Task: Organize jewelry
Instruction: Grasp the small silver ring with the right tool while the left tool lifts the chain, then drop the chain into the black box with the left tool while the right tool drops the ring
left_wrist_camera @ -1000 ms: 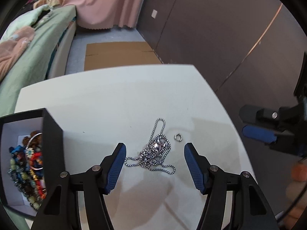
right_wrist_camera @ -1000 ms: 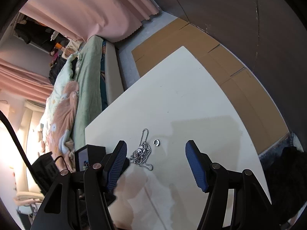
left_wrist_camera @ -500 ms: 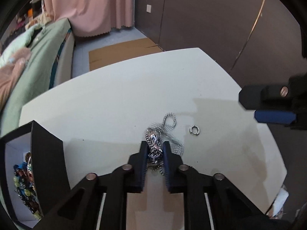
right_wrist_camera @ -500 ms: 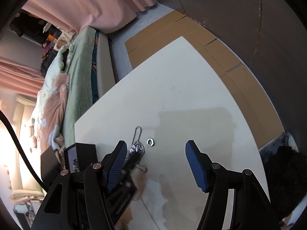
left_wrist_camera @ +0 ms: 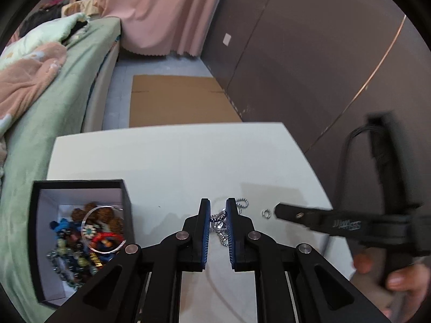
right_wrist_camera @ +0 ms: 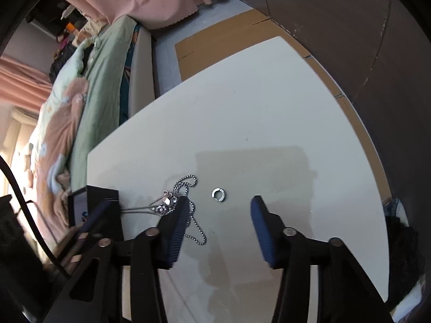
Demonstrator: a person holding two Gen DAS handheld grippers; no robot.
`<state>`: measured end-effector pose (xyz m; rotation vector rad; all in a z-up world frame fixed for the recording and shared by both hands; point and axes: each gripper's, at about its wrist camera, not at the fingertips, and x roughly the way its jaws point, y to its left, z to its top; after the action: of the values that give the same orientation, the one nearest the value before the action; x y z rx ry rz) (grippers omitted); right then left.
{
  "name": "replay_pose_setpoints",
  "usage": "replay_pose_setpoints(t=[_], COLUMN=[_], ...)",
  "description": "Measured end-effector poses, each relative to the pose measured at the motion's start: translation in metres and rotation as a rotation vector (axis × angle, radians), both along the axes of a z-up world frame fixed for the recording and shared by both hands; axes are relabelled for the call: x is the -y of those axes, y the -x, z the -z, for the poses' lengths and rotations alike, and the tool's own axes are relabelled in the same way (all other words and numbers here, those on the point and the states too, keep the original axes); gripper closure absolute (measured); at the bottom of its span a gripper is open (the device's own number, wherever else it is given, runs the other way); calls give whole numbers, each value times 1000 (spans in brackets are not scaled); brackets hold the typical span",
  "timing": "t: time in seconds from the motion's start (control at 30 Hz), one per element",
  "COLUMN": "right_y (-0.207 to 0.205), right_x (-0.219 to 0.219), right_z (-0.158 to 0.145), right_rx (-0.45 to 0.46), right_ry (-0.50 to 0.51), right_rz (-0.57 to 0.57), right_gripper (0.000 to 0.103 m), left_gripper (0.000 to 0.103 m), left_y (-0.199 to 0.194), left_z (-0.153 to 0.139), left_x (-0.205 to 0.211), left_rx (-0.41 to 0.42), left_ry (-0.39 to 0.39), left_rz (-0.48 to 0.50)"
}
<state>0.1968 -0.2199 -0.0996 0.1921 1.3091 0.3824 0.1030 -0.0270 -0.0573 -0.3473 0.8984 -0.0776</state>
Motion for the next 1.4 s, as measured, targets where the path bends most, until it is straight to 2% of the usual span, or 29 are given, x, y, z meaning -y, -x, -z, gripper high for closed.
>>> replay_pose_setpoints(t=[0.13, 0.63, 0.77, 0.93, 1.2, 1.4], right_y=[-1, 8, 18, 21, 25, 29], right_x=[-10, -38, -46, -38, -10, 0], right_z=[8, 14, 13, 9, -17, -32], right_rx=[2, 101, 145, 131, 135, 154], right_ry=[45, 247, 333, 289, 111, 31], right_rz=[-10, -45, -82, -87, -41, -25], right_gripper=[67, 69, 88, 89, 89, 89], left_gripper=[91, 91, 91, 91, 92, 92], left_y=[7, 44, 51, 58, 64, 61], left_z=[-14, -52, -57, -67, -106, -132], left_x=[-9, -32, -34, -35, -24, -13], left_rx=[35, 158, 179, 206, 283, 318], left_ry=[20, 80, 80, 76, 31, -12], left_rz=[-20, -74, -83, -88, -80, -76])
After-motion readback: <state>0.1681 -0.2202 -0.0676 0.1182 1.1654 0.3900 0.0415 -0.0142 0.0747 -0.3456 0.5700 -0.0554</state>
